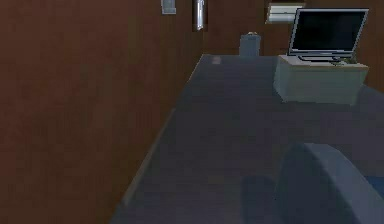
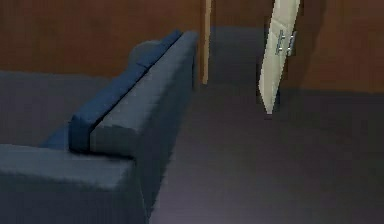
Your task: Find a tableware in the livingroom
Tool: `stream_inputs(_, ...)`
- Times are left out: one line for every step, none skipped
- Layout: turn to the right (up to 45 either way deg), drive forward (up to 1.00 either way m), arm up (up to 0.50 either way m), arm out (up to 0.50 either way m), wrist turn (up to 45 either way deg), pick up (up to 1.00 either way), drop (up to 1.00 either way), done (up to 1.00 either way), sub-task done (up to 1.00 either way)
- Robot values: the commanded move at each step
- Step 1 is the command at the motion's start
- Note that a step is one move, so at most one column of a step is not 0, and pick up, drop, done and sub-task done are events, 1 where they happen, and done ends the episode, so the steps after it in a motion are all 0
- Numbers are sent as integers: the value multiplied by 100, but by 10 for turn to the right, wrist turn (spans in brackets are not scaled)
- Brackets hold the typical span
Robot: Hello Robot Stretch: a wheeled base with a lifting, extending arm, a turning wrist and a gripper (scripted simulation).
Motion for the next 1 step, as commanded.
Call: stream_inputs(0, 100, 0, 0, 0, 0, 0, 0, 0)
